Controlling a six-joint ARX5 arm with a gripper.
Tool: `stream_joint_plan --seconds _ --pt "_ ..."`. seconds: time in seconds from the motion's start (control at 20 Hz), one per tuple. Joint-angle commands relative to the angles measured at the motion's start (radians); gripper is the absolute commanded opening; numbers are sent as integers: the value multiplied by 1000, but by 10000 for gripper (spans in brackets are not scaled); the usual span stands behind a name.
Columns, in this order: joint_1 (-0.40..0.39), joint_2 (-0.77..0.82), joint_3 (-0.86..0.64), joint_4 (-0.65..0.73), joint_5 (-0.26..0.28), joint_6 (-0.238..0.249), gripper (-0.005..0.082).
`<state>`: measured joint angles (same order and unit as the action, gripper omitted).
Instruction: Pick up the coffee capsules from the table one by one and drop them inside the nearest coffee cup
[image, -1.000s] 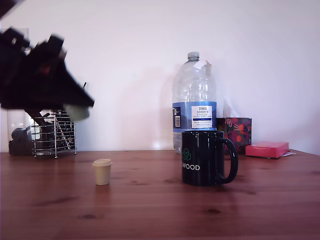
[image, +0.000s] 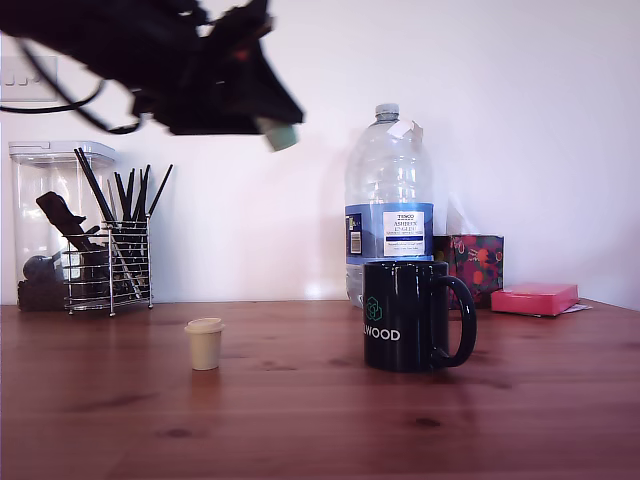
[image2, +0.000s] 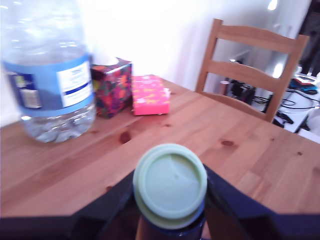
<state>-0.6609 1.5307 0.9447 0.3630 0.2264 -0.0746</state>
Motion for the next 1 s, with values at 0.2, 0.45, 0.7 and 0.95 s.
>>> stream_joint_plan --seconds 0.2,0.45,0.7,0.95 --pt "-45 205 244 -148 31 10 210" --pt "-62 367 467 -407 26 31 211" --pt "-61 497 634 -627 17 32 211" --pt "-61 540 678 -710 2 31 211"
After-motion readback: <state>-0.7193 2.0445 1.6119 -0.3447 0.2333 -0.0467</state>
